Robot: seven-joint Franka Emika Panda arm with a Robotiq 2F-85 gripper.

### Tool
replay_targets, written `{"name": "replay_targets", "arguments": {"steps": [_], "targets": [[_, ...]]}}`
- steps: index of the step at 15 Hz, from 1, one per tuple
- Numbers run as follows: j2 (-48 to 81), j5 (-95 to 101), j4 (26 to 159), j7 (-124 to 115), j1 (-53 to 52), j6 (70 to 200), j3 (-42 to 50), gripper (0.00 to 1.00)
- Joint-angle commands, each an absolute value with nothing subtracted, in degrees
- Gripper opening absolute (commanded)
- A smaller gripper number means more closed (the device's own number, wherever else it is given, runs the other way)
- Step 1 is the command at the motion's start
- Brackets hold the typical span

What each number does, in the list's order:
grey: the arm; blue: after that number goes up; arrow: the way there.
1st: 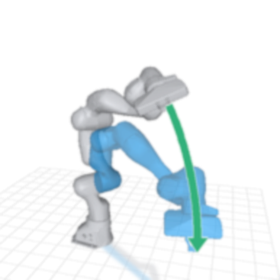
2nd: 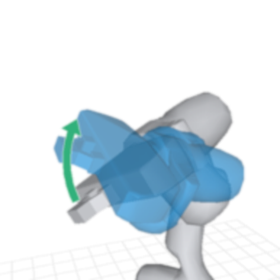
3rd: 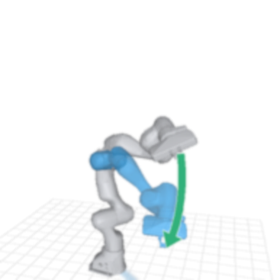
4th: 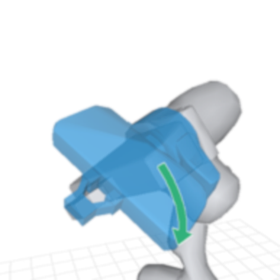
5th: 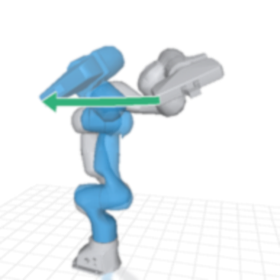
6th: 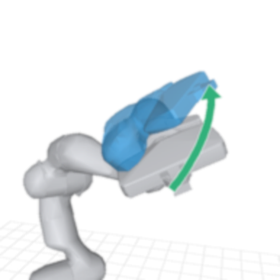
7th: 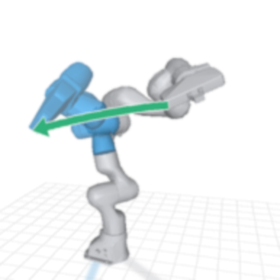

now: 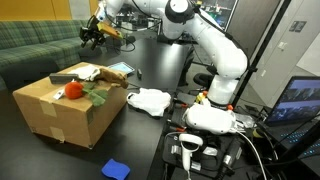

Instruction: Swap the things on the box with the things on the table

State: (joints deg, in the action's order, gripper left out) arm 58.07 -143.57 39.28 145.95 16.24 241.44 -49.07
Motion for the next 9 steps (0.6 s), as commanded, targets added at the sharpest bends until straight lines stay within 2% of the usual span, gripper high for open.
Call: {"name": "replay_targets", "arguments": {"steps": [1,2,3,5,9], "targets": [[58.65,-144.19,35.60,149.10,15.38,243.85,-49.64,0.87],[57.95,-144.19,37.08,149.28,15.84,243.65,-49.78,0.95],[56.68,-144.19,40.03,148.54,16.75,243.54,-50.06,0.99],[53.43,-144.18,51.51,145.14,20.90,241.75,-51.52,1.00],[50.26,-144.14,63.14,138.16,22.66,242.15,-48.79,1.00]]}}
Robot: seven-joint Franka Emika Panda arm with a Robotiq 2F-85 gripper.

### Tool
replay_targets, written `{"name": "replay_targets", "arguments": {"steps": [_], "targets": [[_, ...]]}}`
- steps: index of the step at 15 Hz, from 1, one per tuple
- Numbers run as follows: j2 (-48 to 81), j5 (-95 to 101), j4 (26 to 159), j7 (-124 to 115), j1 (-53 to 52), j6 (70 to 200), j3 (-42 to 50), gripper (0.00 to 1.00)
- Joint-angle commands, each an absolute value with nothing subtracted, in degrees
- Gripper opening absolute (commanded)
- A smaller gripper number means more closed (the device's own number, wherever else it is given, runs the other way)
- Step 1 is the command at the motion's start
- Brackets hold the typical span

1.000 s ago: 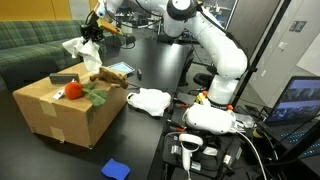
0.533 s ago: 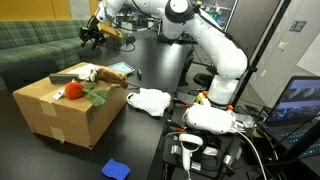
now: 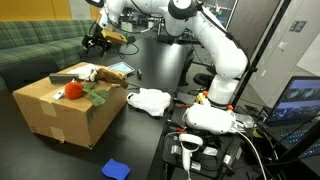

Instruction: Swap the things on the box with the things on the table

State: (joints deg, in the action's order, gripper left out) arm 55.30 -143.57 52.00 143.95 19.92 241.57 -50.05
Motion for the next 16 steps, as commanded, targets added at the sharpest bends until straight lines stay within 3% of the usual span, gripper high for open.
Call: {"name": "replay_targets", "arguments": {"steps": [1,4,9,16], "targets": [[50.05,-144.13,66.21,136.93,23.66,242.13,-49.20,1.00],[48.39,-144.14,75.59,130.05,28.04,242.11,-51.43,1.00],[48.00,-144.13,79.25,117.08,29.88,242.42,-48.58,1.00],[48.80,-143.92,84.22,117.20,35.22,243.03,-58.31,1.00]]}}
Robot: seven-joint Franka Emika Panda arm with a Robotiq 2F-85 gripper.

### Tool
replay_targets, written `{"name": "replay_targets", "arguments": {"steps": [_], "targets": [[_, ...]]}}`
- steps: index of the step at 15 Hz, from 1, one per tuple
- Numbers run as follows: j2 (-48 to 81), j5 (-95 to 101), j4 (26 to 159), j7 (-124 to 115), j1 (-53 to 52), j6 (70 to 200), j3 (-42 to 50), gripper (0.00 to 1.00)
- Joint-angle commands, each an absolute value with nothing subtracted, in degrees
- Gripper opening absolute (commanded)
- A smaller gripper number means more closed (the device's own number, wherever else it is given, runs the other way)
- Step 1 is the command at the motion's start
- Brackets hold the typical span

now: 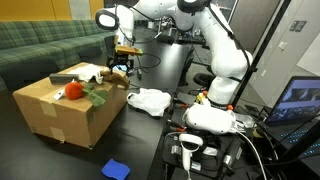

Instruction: Swap the things on the box with the things on the table

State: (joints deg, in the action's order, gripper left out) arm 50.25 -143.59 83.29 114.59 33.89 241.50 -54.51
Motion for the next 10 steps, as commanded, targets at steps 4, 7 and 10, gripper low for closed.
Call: {"name": "replay_targets", "arguments": {"steps": [4,7,10], "targets": [[46.37,-143.97,80.64,120.53,32.46,243.08,-59.68,1.00],[42.77,-143.99,76.56,122.32,28.72,243.07,-57.98,1.00],[40.38,-144.04,73.13,124.70,25.05,243.02,-56.51,1.00]]}}
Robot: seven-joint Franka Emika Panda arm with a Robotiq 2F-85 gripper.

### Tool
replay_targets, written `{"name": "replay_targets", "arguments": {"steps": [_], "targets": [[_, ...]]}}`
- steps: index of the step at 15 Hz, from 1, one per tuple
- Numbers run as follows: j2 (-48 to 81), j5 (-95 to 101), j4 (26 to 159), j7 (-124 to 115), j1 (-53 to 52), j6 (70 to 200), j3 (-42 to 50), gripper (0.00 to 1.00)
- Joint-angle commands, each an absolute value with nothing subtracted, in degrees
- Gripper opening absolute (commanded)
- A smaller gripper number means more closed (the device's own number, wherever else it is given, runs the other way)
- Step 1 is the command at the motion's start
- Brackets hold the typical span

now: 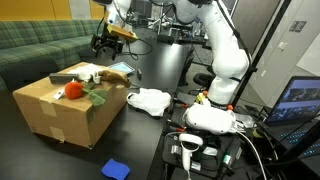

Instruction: Swap the things on the box with the things on the table

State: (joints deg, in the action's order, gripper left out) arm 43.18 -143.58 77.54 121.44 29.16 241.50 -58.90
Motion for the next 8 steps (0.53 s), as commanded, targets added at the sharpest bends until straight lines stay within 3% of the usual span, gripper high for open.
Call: {"name": "replay_targets", "arguments": {"steps": [1,8], "targets": [[39.89,-143.98,72.10,126.32,23.58,243.07,-55.89,1.00],[41.99,-144.38,62.01,148.63,11.88,243.73,-48.38,1.00]]}}
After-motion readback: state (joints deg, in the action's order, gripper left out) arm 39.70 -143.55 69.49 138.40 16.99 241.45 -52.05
